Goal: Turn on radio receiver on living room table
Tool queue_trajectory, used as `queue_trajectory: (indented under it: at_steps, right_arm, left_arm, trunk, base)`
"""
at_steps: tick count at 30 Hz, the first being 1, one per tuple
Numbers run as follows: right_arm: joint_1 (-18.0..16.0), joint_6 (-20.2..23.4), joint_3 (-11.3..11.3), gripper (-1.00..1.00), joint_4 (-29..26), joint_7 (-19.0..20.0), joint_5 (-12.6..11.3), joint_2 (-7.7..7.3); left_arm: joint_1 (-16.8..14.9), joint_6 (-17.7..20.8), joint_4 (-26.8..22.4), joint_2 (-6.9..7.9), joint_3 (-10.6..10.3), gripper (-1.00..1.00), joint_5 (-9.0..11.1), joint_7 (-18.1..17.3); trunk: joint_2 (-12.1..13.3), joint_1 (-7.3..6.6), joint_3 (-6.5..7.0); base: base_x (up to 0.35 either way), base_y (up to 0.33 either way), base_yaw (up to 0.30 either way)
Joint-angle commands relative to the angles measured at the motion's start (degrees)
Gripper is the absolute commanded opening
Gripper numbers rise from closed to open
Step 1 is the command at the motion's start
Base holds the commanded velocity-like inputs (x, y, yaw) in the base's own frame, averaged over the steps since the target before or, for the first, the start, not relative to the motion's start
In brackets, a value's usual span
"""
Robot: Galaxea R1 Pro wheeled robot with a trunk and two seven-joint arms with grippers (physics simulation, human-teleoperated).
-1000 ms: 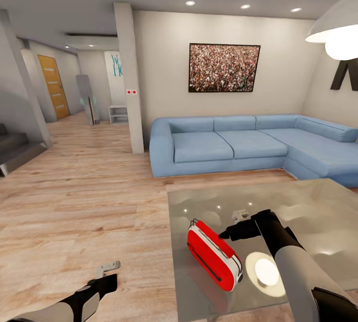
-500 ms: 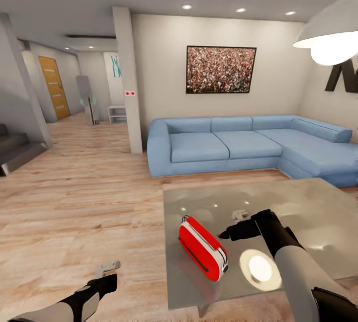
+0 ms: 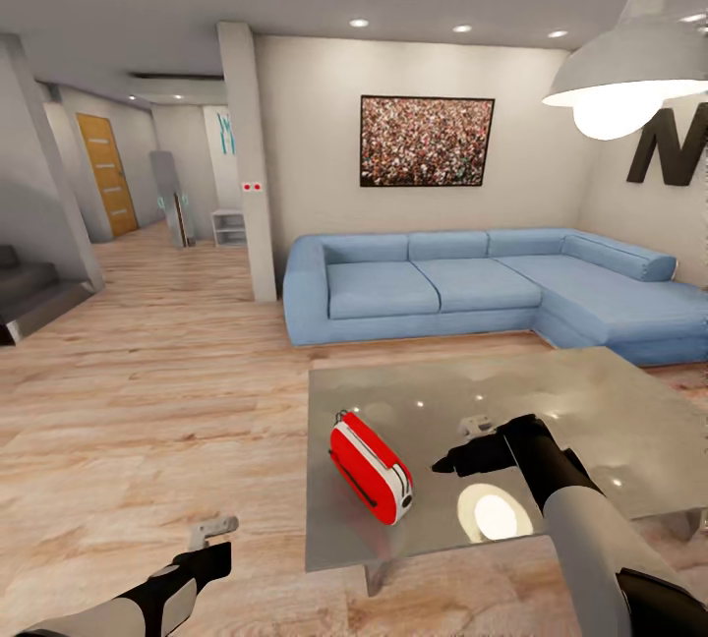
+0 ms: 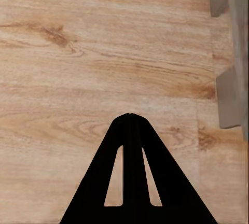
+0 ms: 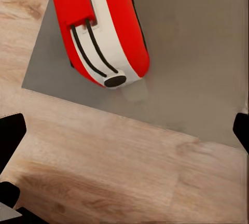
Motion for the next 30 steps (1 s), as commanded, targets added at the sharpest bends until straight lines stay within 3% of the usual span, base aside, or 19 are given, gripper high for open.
queue_trajectory:
  at_steps: [1,9,13,18,19,23,26,30]
  right_arm:
    - [0.00,0.00,0.00,1.00,0.00,0.00,0.01,0.00]
    - [-0.03,-0.21,-0.03,1.00,1.06,-0.21,-0.03,0.03]
    - [0.00,-5.85,-0.11,1.00,5.05,-2.63,-0.11,0.01]
    - [-0.01,-17.39,-0.21,1.00,17.82,-13.45,-0.16,-0.12]
    - [0.00,-21.56,-0.26,1.00,22.75,-16.74,-0.17,-0.53]
    - [0.12,-29.12,-0.27,1.00,32.34,-24.23,-0.17,-2.54]
    - [2.98,-34.52,-0.26,1.00,36.33,-31.87,-0.21,-4.24]
    - [7.20,-36.05,-0.26,1.00,37.18,-36.44,-0.25,-5.35]
  left_arm:
    - [0.00,0.00,0.00,0.00,0.00,-1.00,0.02,0.00]
    - [0.00,-0.10,0.04,0.00,-0.04,-1.00,0.05,-0.06]
    - [0.00,-0.16,0.08,0.06,-0.02,-1.00,0.00,-0.08]
    - [0.02,-0.19,0.08,0.19,-0.04,-1.00,-0.03,-0.03]
    - [0.01,-0.22,0.12,0.24,-0.05,-1.00,-0.03,-0.01]
    - [0.00,-0.23,1.67,0.16,-0.08,-1.00,-0.10,0.00]
    - [1.21,-0.15,4.05,0.79,-0.09,-1.00,-0.12,0.02]
    - [6.17,-0.20,4.55,3.11,-0.15,-1.00,-0.12,-0.03]
  trunk:
    - [0.42,-0.23,0.18]
    - [3.62,-1.98,1.62]
    - [5.23,-2.86,2.34]
    - [7.23,-3.96,3.24]
    - [7.63,-4.18,3.42]
    - [9.24,-5.06,4.13]
    - [10.44,-5.72,4.67]
    - [12.05,-6.60,5.39]
  base:
    - [-0.241,-0.212,0.000]
    - [-0.144,-0.134,0.000]
    - [-0.016,-0.016,0.000]
    - [-0.002,-0.002,0.000]
    - [0.000,0.000,0.000]
    - [0.000,0.000,0.000]
    - [0.000,0.000,0.000]
    - [0.000,0.000,0.000]
